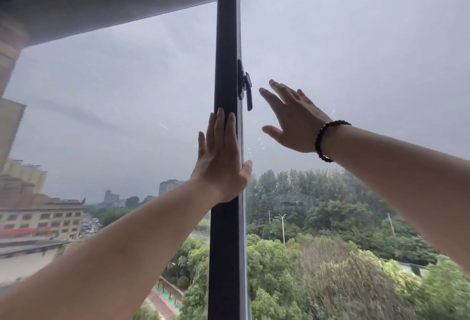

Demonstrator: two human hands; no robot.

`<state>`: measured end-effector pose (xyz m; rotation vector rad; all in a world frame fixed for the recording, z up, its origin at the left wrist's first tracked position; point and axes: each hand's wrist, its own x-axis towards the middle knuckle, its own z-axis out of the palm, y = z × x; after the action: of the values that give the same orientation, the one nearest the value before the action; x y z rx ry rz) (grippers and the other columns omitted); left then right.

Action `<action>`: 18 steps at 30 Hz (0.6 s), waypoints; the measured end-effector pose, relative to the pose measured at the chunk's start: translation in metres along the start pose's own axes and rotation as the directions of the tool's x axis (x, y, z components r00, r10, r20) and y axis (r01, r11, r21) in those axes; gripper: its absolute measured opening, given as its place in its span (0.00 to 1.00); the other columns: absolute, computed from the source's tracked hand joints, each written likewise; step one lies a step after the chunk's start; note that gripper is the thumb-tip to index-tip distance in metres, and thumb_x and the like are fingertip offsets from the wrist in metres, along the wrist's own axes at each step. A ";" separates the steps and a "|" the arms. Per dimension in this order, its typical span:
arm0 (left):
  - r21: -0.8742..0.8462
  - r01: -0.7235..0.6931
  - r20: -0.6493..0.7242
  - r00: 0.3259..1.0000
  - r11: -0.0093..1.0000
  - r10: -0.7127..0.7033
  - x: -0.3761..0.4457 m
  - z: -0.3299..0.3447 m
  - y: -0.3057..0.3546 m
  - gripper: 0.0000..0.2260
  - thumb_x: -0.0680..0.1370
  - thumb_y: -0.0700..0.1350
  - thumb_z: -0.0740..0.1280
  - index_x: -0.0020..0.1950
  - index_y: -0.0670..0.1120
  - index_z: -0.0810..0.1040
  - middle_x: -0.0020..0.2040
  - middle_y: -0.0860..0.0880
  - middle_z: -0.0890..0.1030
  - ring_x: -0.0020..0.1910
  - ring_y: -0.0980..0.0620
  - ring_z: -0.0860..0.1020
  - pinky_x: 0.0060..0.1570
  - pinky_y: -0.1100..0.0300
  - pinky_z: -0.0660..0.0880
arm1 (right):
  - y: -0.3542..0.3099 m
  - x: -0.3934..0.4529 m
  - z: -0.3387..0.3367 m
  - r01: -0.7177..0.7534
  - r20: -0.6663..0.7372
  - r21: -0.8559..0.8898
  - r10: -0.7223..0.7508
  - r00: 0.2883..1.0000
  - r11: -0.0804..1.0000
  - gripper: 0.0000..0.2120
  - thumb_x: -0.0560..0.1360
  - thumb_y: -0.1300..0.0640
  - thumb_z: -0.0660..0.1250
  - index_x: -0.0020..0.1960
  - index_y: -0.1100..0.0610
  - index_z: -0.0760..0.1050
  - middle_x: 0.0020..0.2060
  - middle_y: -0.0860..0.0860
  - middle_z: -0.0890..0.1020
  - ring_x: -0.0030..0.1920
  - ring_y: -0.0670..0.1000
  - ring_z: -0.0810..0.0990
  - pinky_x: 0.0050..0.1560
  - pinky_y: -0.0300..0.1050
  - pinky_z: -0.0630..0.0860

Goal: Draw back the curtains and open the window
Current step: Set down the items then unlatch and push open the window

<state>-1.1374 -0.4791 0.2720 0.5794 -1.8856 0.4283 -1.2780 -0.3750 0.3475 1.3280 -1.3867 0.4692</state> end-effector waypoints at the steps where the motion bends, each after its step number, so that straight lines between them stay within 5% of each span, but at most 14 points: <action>1: -0.002 -0.002 -0.031 1.000 1.000 0.002 0.000 0.004 0.000 0.41 0.80 0.53 0.60 0.77 0.44 0.32 0.76 0.48 0.28 0.75 0.52 0.29 0.75 0.47 0.36 | -0.001 0.007 0.002 0.000 -0.017 0.005 0.000 1.000 1.000 0.36 0.79 0.47 0.61 0.78 0.56 0.46 0.78 0.56 0.48 0.77 0.55 0.49 0.76 0.55 0.48; 6: -0.038 -0.064 -0.211 0.976 0.997 0.054 -0.005 0.022 -0.007 0.37 0.75 0.51 0.55 0.80 0.45 0.41 0.79 0.49 0.36 0.77 0.54 0.34 0.76 0.49 0.38 | -0.002 0.035 0.013 0.024 -0.072 0.030 -0.022 0.997 0.999 0.34 0.80 0.50 0.61 0.78 0.55 0.46 0.77 0.54 0.51 0.76 0.55 0.55 0.76 0.54 0.51; 18: -0.103 -0.110 -0.269 0.960 0.989 0.079 -0.003 0.027 -0.014 0.37 0.73 0.50 0.55 0.80 0.47 0.44 0.80 0.52 0.39 0.77 0.57 0.35 0.76 0.49 0.40 | 0.001 0.048 0.036 0.057 -0.237 -0.153 -0.093 0.967 0.987 0.28 0.80 0.50 0.61 0.75 0.60 0.60 0.74 0.57 0.64 0.72 0.59 0.66 0.71 0.60 0.63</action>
<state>-1.1486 -0.5045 0.2595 0.3358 -1.6732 0.4313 -1.2830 -0.4263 0.3777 1.1588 -1.1415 0.4546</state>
